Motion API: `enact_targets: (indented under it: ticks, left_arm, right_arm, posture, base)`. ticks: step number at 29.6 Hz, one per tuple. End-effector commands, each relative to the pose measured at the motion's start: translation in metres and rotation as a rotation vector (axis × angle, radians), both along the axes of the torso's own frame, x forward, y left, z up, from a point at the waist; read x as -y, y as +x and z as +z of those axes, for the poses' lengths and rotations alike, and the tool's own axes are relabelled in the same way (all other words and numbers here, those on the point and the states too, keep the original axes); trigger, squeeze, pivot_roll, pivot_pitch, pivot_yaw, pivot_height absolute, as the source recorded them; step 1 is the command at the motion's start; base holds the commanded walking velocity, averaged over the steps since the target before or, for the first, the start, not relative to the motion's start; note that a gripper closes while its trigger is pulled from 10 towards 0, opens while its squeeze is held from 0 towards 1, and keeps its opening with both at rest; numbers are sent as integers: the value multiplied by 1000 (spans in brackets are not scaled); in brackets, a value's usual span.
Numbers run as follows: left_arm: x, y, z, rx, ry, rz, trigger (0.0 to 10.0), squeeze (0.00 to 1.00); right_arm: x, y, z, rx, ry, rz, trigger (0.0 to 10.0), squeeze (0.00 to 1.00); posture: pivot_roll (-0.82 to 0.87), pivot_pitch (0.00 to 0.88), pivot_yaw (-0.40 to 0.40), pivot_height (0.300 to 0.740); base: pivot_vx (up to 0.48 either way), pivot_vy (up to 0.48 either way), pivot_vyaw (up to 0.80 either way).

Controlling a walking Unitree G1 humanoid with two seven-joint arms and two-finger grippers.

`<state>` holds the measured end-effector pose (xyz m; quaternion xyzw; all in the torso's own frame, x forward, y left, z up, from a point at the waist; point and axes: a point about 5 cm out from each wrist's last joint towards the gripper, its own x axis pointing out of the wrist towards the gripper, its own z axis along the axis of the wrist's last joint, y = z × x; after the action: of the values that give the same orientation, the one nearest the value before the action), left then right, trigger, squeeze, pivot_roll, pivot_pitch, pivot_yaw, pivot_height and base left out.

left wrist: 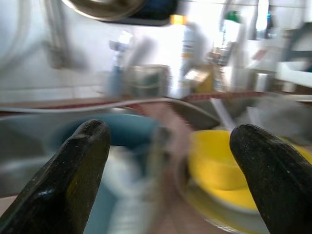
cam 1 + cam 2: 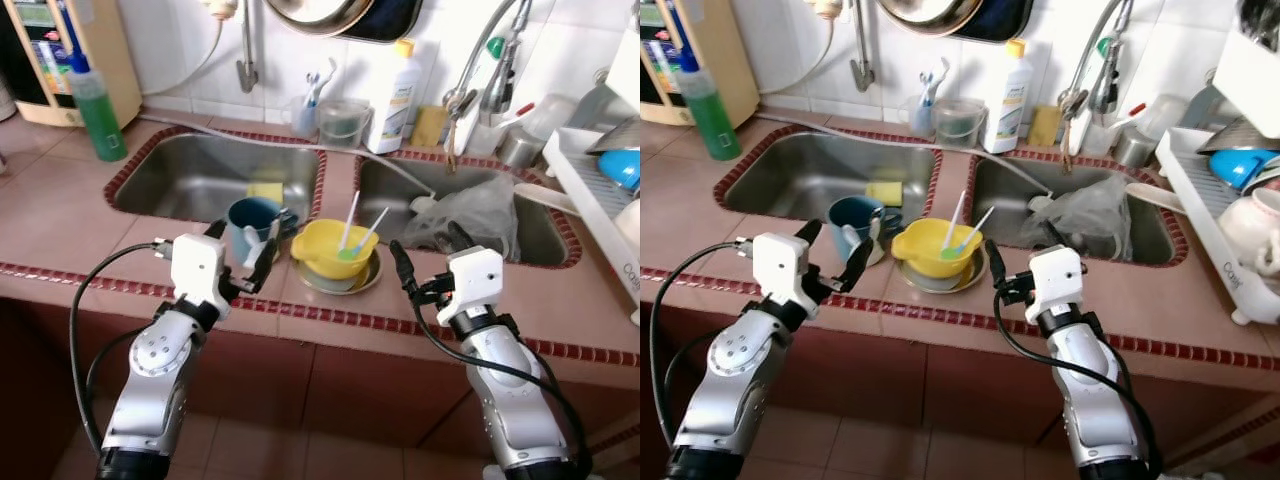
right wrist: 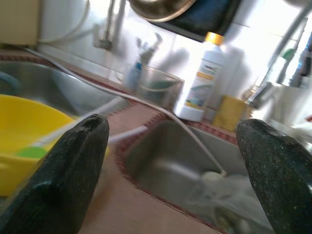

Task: Kitchen organization

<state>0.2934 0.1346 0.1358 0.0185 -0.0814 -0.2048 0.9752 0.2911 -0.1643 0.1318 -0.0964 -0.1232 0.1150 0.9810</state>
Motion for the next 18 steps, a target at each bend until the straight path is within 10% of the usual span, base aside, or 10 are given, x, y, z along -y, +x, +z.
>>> enact_targets:
  ticks: [1,18]
  left_arm:
    - [-6,0,1,1,19,13,10000,0]
    - [18,14,19,86,70,-86,10000,0]
  right_arm:
    - [-1,-1,1,5,-4,5,10000,0]
    - [-1,-2,-1,1,-13,-6,10000,0]
  posture:
    - [84,0,-62,740]
    - [63,0,-45,740]
  base:
    - [0,0,0]
    - [0,0,0]
